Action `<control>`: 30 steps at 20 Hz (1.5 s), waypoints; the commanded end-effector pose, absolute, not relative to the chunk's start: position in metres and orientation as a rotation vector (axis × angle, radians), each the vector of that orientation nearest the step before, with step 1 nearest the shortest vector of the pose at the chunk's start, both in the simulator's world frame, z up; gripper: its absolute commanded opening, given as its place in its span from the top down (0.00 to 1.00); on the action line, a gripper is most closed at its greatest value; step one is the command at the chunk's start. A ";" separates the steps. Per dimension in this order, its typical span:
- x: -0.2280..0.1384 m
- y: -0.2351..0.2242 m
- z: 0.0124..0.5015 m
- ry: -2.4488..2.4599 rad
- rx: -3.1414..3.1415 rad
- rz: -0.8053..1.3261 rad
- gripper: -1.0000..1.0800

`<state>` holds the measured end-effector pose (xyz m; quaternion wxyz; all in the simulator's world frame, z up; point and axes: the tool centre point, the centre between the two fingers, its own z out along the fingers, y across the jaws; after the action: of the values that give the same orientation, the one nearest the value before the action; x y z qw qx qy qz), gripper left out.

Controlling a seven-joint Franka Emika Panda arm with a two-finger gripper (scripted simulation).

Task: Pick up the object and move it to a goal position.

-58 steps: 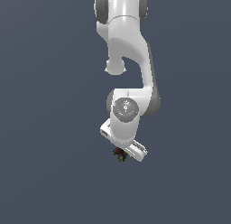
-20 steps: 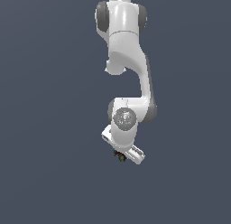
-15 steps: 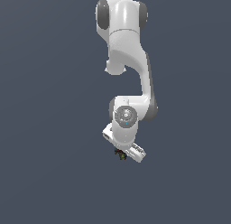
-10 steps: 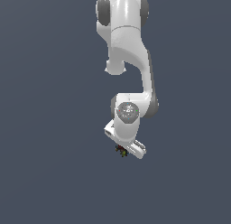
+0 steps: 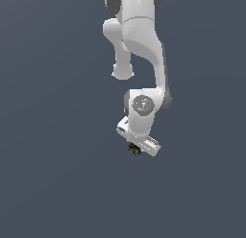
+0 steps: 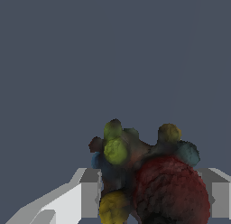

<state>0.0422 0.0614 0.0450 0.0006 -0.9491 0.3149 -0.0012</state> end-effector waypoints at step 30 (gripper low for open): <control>-0.125 0.147 0.075 0.989 -2.982 0.000 1.00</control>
<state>-0.1232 0.1458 0.0739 -0.0003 -0.9493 0.3145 0.0005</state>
